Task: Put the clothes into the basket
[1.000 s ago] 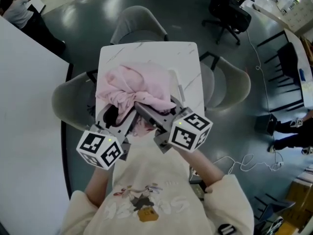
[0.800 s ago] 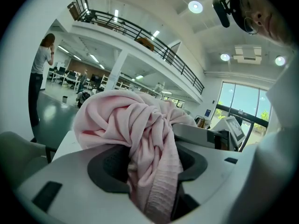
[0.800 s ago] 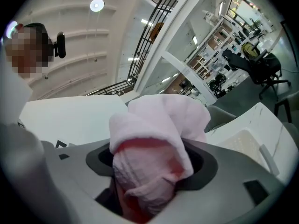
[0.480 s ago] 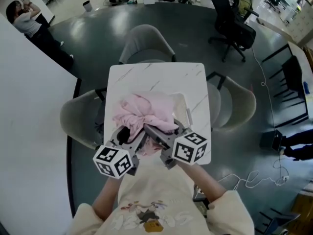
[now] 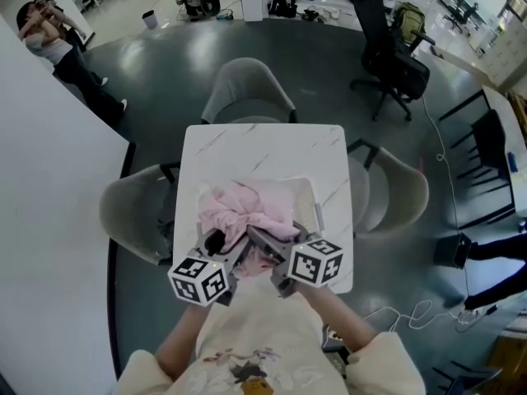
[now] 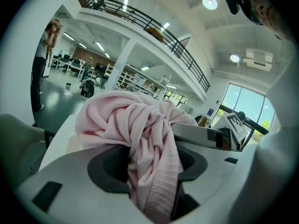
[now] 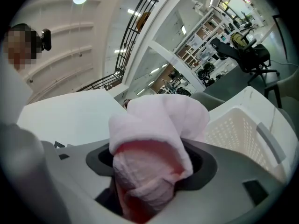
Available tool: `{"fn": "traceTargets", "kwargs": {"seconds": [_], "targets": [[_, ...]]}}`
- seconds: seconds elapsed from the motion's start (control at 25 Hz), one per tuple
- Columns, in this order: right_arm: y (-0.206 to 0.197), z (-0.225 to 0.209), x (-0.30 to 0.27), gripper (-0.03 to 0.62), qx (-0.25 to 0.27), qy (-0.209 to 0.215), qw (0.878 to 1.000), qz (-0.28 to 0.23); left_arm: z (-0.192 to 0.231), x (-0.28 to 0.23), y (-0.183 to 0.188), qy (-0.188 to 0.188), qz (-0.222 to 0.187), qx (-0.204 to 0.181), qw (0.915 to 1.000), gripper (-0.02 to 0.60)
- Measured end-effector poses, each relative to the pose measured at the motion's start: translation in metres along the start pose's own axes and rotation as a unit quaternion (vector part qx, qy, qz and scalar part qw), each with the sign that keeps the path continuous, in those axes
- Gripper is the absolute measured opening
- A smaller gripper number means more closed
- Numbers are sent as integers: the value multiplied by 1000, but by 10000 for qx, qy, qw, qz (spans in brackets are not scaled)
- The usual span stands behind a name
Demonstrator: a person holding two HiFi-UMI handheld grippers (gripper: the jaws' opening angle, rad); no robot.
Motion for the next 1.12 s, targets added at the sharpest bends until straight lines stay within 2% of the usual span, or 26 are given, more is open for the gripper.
{"fn": "traceTargets", "kwargs": {"seconds": [0.6, 1.12], "targets": [[-25, -51, -28, 318, -322, -404, 9976, 462, 35, -40, -31, 35, 420, 249, 9988, 244], [-32, -83, -46, 318, -634, -532, 9938, 744, 57, -68, -42, 50, 733, 508, 9960, 244]]}}
Point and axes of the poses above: the fingertips, and each gripper's own axes: x backward along the fingers, z to its left, y out of its top, the point moved 1 cm from there along x, backward along the fingers, and after that the axes turned 13 degrees about z, right-handed, at the moved point
